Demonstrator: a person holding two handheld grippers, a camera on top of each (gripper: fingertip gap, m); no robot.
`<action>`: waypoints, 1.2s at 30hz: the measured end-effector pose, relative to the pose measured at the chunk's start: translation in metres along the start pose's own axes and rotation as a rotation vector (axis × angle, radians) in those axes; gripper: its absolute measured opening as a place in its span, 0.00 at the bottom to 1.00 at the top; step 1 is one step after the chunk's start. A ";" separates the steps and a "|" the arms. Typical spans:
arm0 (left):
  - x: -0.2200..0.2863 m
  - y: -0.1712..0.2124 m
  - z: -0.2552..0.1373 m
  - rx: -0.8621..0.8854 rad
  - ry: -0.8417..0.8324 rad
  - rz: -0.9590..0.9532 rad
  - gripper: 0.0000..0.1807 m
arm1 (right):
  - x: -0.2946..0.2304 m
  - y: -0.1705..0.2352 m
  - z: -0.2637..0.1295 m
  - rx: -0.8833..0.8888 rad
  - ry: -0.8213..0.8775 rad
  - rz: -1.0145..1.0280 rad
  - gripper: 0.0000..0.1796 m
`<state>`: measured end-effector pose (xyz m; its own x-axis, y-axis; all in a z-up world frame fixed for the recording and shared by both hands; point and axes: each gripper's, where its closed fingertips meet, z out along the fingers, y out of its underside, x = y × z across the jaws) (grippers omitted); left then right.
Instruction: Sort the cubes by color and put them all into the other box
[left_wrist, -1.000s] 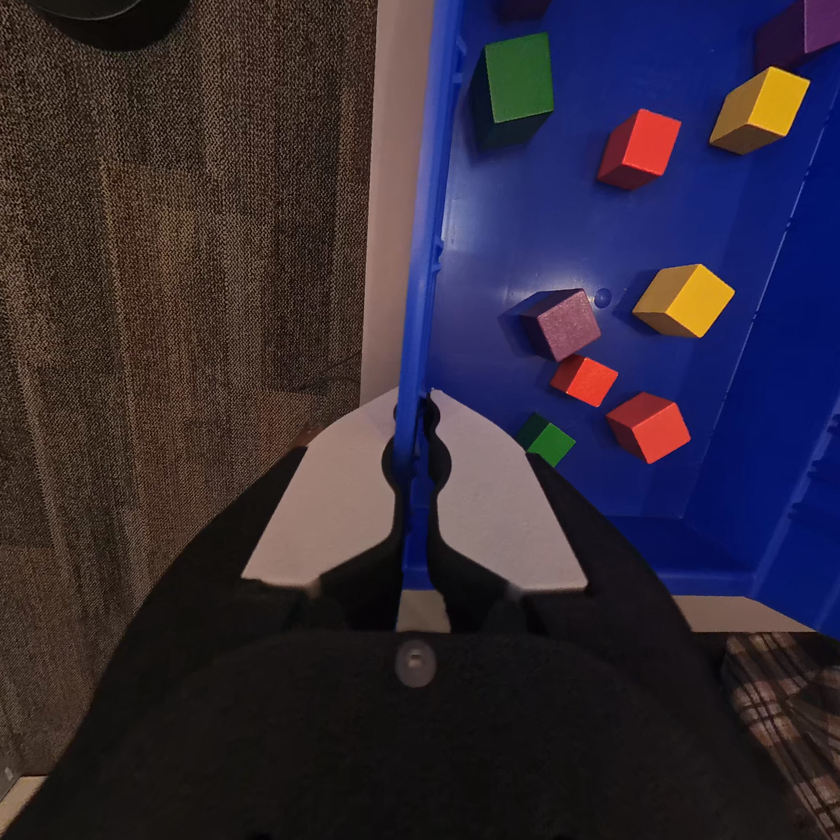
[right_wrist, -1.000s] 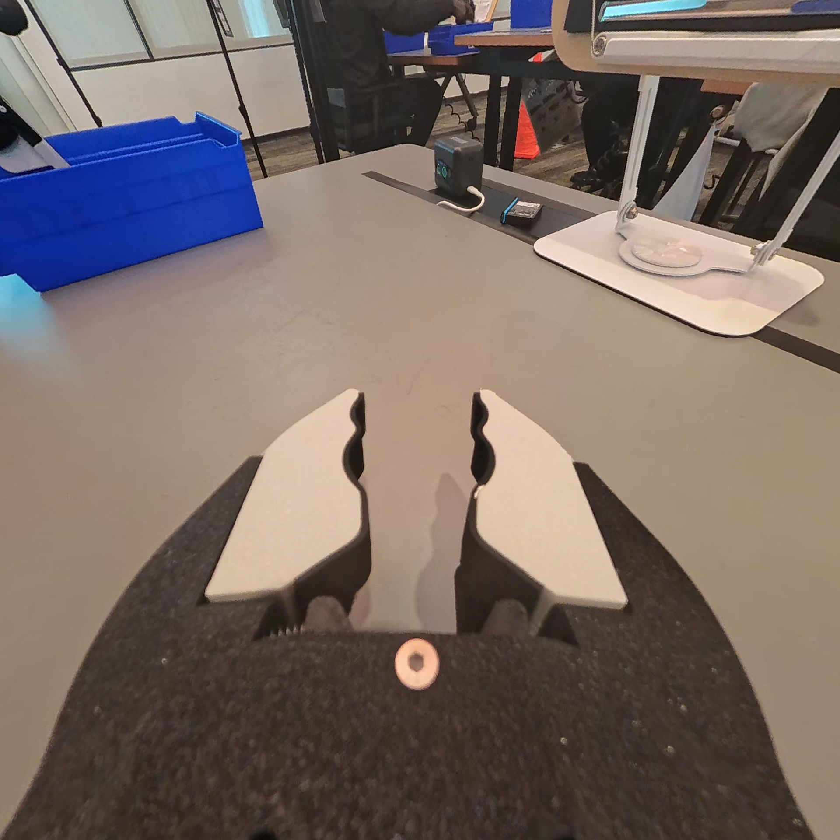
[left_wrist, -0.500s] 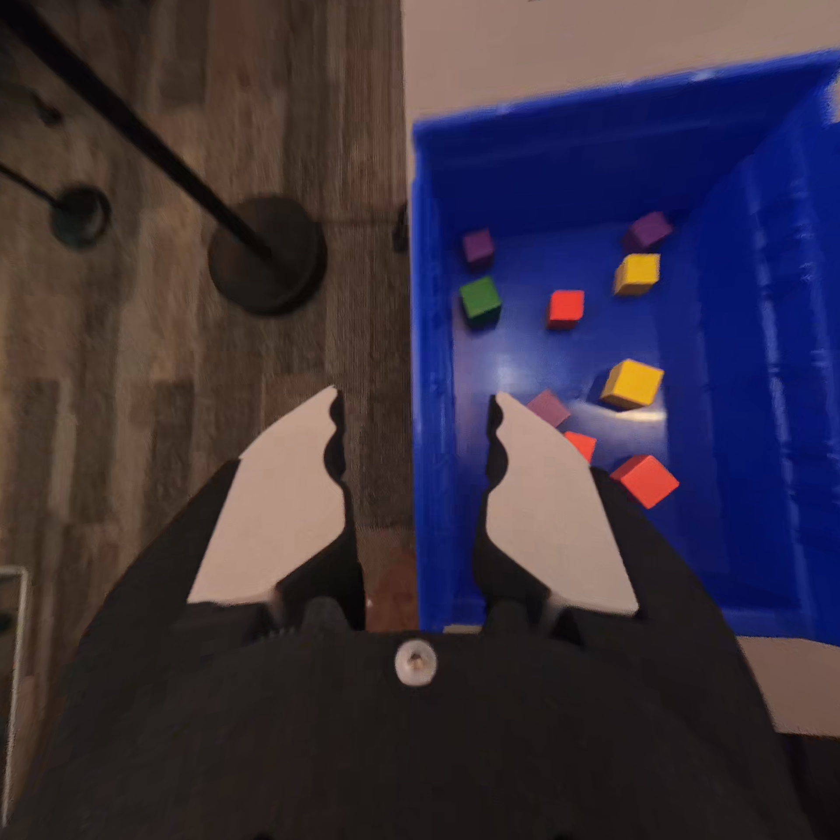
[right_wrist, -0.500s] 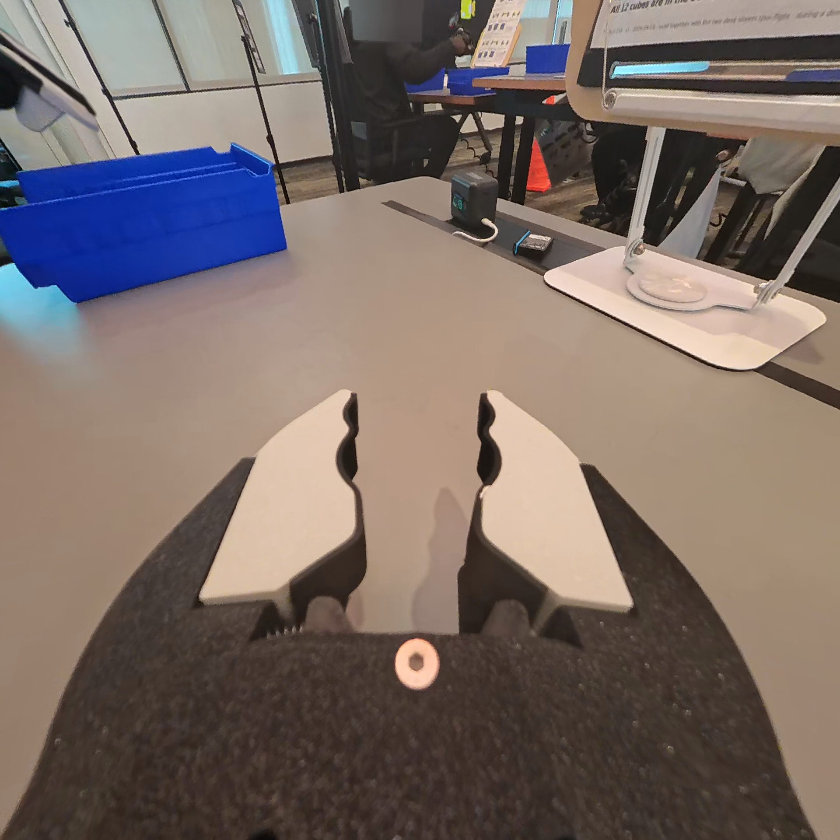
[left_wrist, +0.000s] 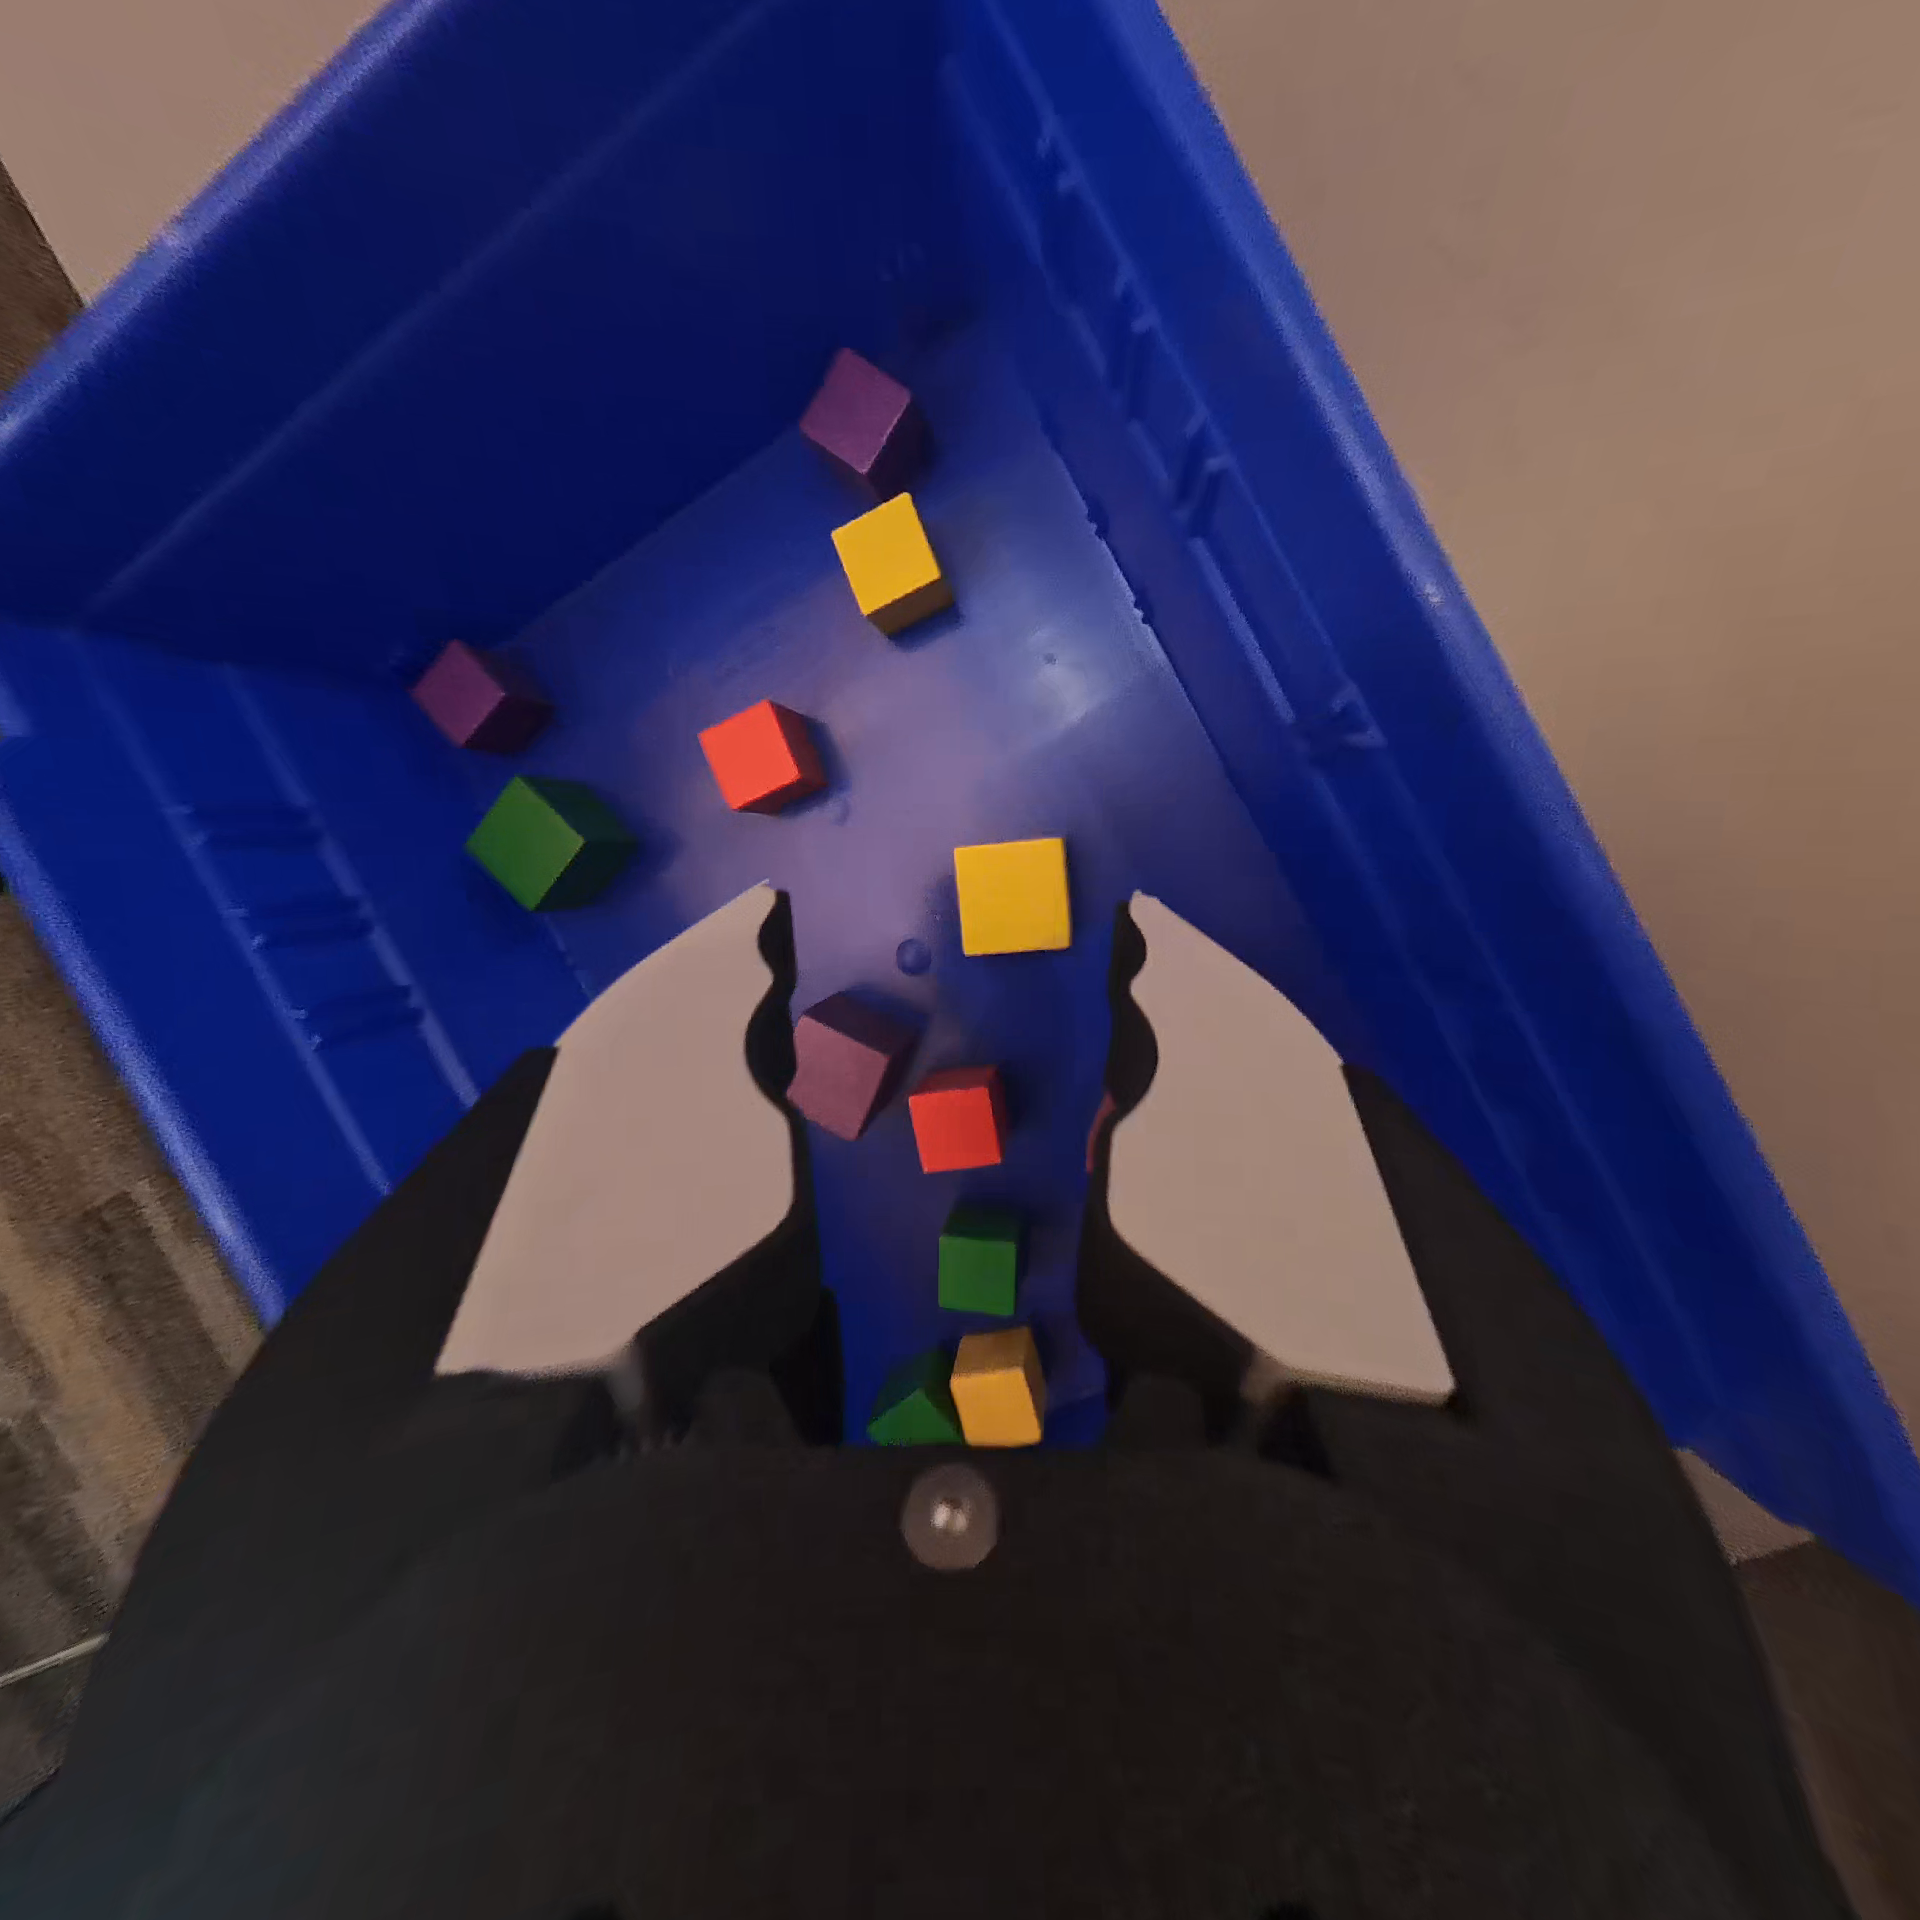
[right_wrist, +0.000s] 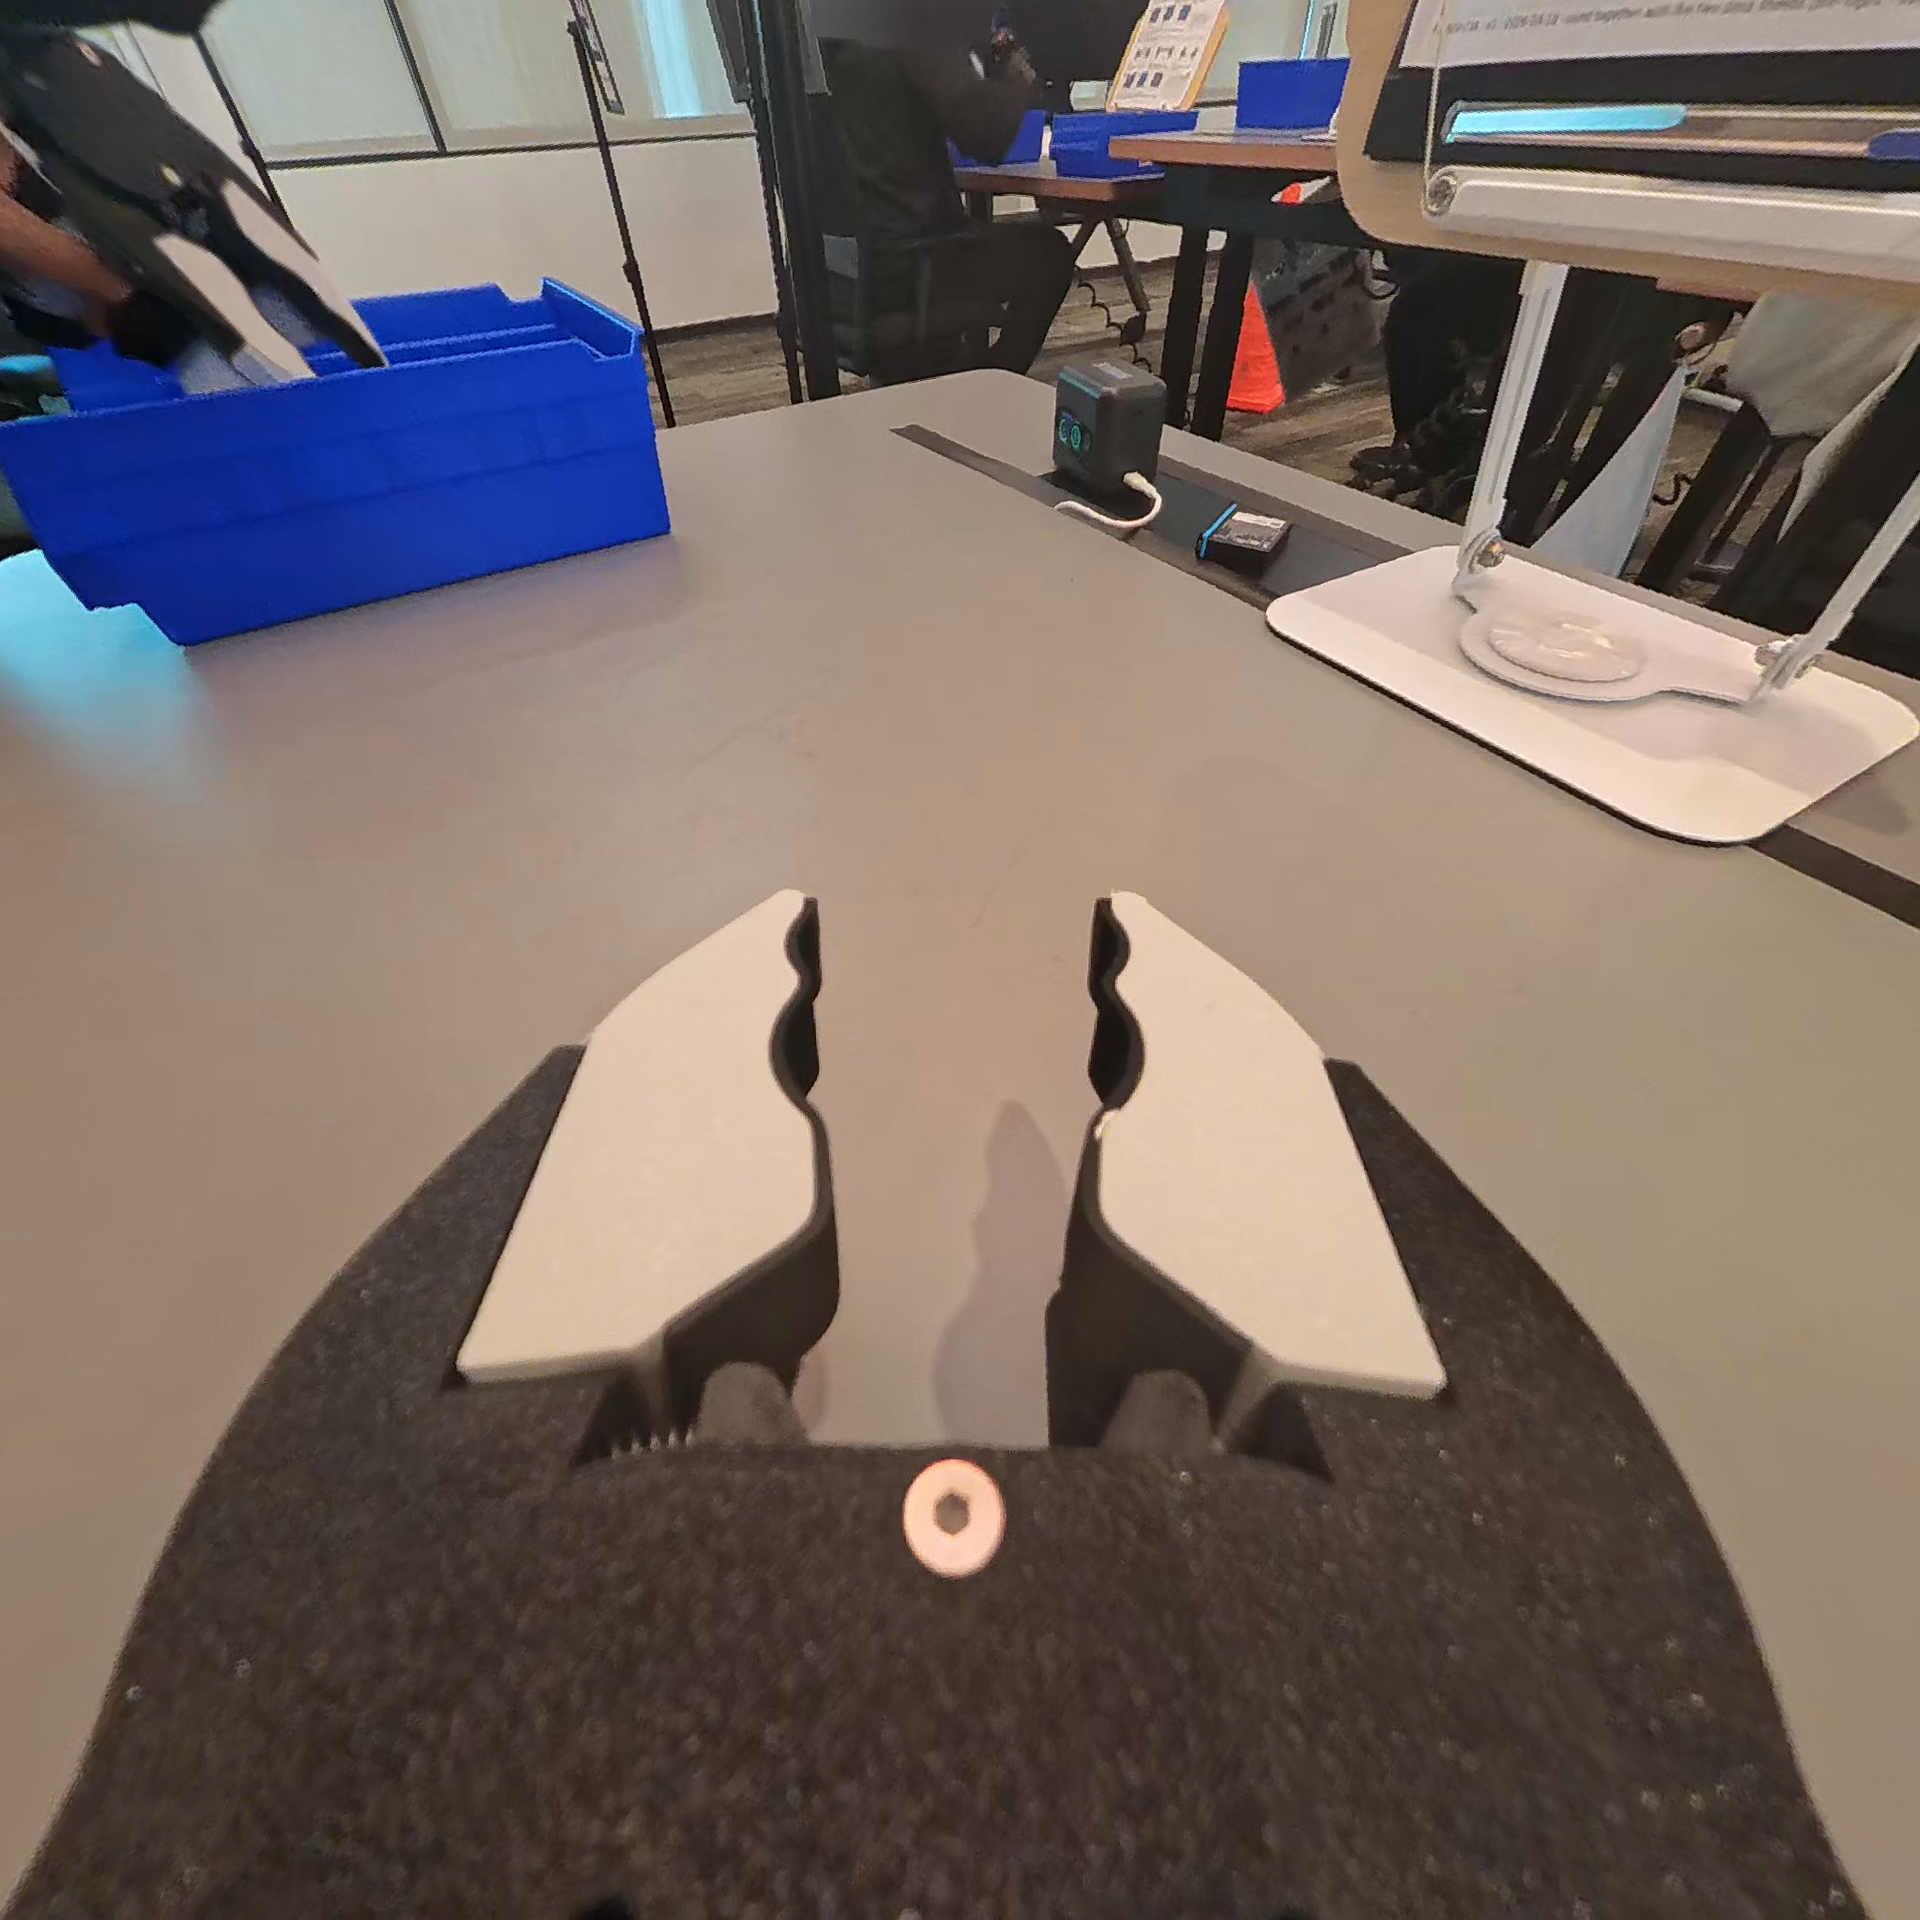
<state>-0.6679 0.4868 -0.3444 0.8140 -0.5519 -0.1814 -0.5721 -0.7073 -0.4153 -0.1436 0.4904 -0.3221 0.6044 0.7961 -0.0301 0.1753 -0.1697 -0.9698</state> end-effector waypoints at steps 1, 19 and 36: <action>-0.001 0.002 0.005 0.000 0.007 -0.009 0.32 | 0.001 0.000 0.000 0.002 0.001 0.001 0.27; 0.005 0.024 0.051 -0.102 0.065 -0.044 0.16 | 0.001 0.006 0.002 -0.021 -0.007 0.010 0.27; 0.206 -0.194 -0.125 0.781 0.319 0.307 0.16 | -0.035 -0.031 -0.013 0.093 -0.159 -0.008 0.30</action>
<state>-0.4015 0.4551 -0.1896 0.5030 -0.8460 -0.1768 -0.4334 -0.0698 -0.8985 -0.1599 0.4601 -0.2883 0.4712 0.8804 -0.0533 0.1023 -0.1146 -0.9881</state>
